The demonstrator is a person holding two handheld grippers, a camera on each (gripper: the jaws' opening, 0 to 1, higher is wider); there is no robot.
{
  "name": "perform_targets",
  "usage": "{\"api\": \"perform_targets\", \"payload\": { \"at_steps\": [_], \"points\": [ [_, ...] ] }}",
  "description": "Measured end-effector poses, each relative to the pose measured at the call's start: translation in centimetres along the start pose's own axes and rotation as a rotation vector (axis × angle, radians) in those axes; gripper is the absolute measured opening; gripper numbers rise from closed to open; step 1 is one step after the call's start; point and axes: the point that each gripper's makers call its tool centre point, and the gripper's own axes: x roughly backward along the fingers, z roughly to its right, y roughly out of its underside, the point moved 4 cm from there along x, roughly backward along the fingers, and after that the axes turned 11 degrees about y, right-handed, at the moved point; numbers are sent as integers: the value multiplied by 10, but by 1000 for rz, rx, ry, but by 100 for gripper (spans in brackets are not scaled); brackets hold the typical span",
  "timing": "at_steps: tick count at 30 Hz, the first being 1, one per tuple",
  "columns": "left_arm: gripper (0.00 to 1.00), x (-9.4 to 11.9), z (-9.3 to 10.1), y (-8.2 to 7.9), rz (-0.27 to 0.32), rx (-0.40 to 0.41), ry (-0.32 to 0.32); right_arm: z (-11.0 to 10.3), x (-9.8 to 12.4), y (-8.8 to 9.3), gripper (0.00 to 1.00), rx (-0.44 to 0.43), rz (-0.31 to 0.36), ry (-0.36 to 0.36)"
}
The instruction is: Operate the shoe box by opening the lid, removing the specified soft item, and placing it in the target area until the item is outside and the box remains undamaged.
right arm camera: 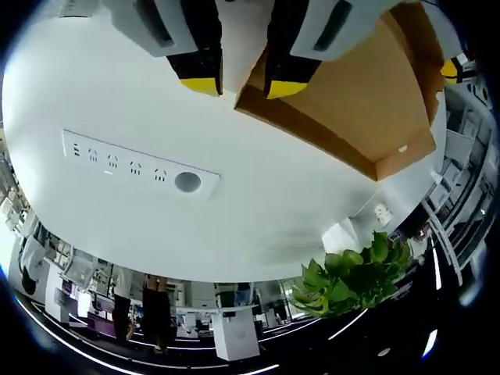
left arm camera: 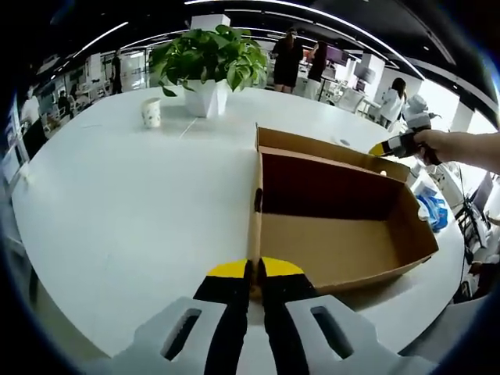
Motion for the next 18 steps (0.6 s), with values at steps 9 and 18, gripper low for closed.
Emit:
{"api": "perform_targets", "payload": {
  "at_steps": [9,18],
  "points": [
    [2,1,0,0,5,9,3,-9,1,9,5,-67,-56,-20],
    [2,1,1,0,6,20,6,-7,15,3,2,-83,-28,-14]
  ]
}}
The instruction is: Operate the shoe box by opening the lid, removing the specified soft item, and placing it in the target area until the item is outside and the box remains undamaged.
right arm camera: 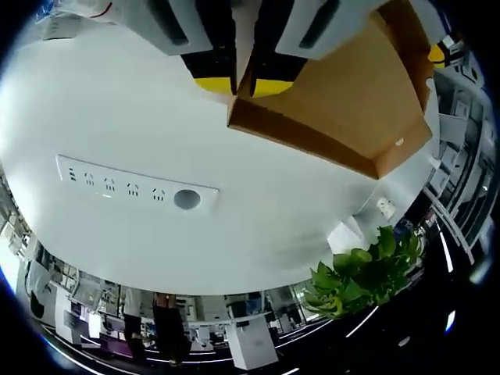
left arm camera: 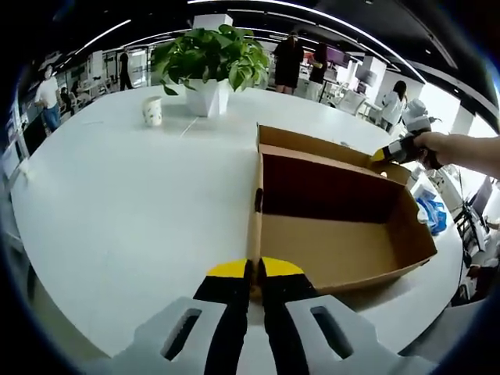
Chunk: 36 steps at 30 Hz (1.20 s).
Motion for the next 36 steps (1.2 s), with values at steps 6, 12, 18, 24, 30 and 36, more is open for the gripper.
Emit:
{"api": "perform_targets", "payload": {
  "at_steps": [6,12,18,24,30,36],
  "points": [
    [2,0,0,0,3,5,0,0,12,-3,1,-7,23,0],
    [2,0,0,0,9,20,6,2,19,-9,0,-18,48,-6],
    [2,1,1,0,9,27,11,2,35,-18,0,-71,80,-32],
    [2,1,2,1,10,26,11,0,41,-21,0,-76,98,-39],
    [2,2,4,1,10,32,12,-1,48,-28,0,-83,120,-50],
    [2,1,4,0,6,34,13,-3,61,-35,0,-92,158,-75]
  ]
}}
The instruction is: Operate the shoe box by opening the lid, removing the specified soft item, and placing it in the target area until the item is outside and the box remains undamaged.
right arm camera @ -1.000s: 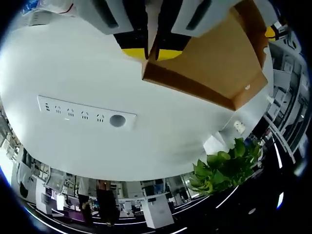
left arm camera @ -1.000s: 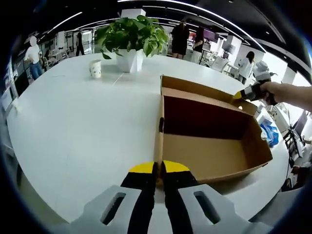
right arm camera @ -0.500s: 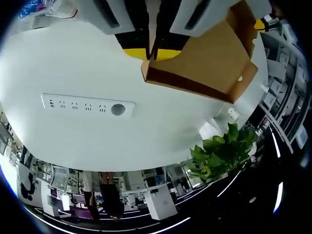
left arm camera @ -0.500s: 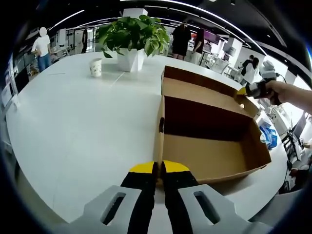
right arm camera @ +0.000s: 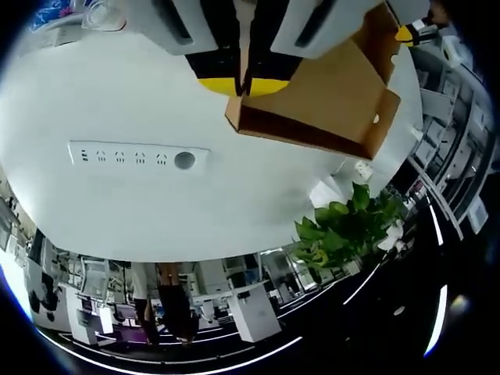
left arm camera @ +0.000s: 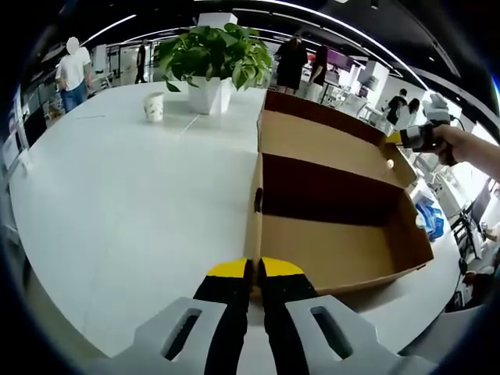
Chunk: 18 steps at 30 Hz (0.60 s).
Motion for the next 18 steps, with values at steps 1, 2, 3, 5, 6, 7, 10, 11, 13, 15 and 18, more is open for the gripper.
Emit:
{"api": "perform_targets", "payload": {
  "at_steps": [1,2,3,5,6,7,10,11,13,15,18],
  "points": [
    [2,0,0,0,0,0,0,-1,2,0,0,0,4,-2],
    [2,0,0,0,1,0,1,-2,4,0,0,6,12,-4],
    [2,0,0,0,2,1,2,-2,6,0,0,11,16,-6],
    [2,-1,-1,0,3,4,5,-3,10,-1,0,7,27,-13],
    [2,-1,-1,0,3,7,7,-3,12,-1,0,7,31,-16],
    [2,-1,-1,0,3,7,8,-3,13,-2,0,5,36,-22],
    [2,-1,-2,0,3,6,8,-4,17,-3,0,9,48,-30],
    [2,-1,-2,0,4,8,9,-5,18,-3,0,10,51,-32],
    [2,-1,-2,0,4,9,11,-6,21,-3,0,11,58,-33],
    [2,-1,-2,0,4,11,13,-7,24,-3,0,9,64,-35],
    [2,0,1,0,5,12,15,-8,28,-3,0,11,70,-38]
  ]
}}
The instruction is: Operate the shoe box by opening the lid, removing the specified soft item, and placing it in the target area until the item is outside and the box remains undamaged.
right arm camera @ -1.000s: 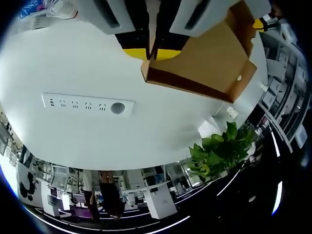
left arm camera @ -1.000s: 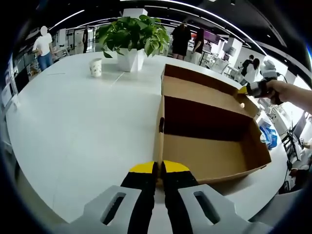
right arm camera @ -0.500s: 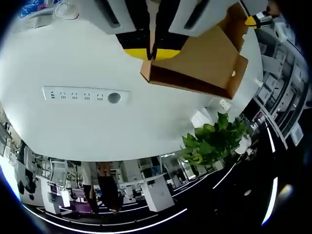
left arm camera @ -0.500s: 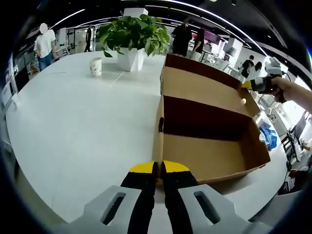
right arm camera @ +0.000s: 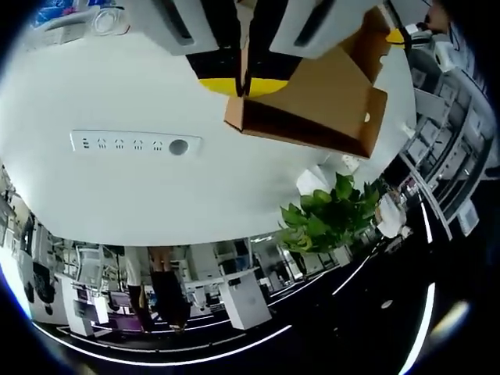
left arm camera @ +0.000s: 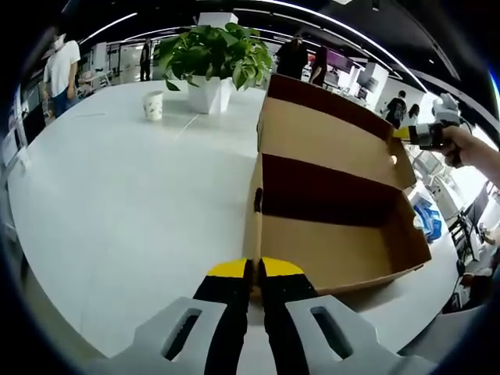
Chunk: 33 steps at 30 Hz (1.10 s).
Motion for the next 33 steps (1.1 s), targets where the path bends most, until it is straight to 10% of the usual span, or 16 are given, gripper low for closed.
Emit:
{"api": "perform_targets", "payload": {
  "at_steps": [33],
  "points": [
    [2,4,4,1,3,7,13,-9,37,0,0,21,83,-65]
  ]
}}
